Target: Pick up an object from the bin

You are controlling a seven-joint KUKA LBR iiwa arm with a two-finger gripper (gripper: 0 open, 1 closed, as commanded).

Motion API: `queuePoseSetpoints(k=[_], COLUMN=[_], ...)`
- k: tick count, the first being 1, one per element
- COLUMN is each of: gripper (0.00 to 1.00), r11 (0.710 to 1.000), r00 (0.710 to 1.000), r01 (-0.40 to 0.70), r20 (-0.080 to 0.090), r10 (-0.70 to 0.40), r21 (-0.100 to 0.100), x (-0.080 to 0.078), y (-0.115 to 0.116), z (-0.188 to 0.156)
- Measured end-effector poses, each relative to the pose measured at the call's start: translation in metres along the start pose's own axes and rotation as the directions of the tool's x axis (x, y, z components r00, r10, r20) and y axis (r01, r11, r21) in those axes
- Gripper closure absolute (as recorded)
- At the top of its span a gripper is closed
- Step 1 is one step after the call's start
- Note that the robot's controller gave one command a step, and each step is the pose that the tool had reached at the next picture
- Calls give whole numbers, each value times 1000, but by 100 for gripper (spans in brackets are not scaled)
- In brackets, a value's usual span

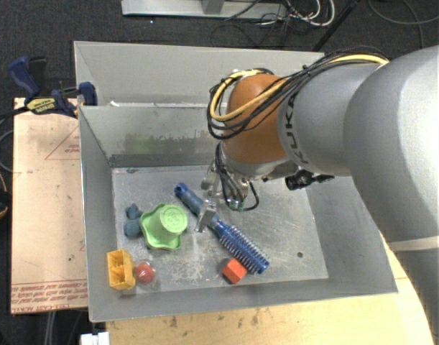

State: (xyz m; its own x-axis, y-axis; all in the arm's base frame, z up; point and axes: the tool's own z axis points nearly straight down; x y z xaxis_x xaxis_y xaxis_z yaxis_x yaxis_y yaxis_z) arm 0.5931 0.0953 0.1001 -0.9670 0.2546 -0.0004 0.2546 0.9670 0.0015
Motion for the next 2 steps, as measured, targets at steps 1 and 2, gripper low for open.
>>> queuePoseSetpoints(k=[1,2], gripper=[0,0], r11=[972,938], r00=[972,938], r01=[-236,-345], r20=[-3,13], r10=[236,346], r21=[2,-12], x=[49,62], y=[-30,-31], z=[1,24])
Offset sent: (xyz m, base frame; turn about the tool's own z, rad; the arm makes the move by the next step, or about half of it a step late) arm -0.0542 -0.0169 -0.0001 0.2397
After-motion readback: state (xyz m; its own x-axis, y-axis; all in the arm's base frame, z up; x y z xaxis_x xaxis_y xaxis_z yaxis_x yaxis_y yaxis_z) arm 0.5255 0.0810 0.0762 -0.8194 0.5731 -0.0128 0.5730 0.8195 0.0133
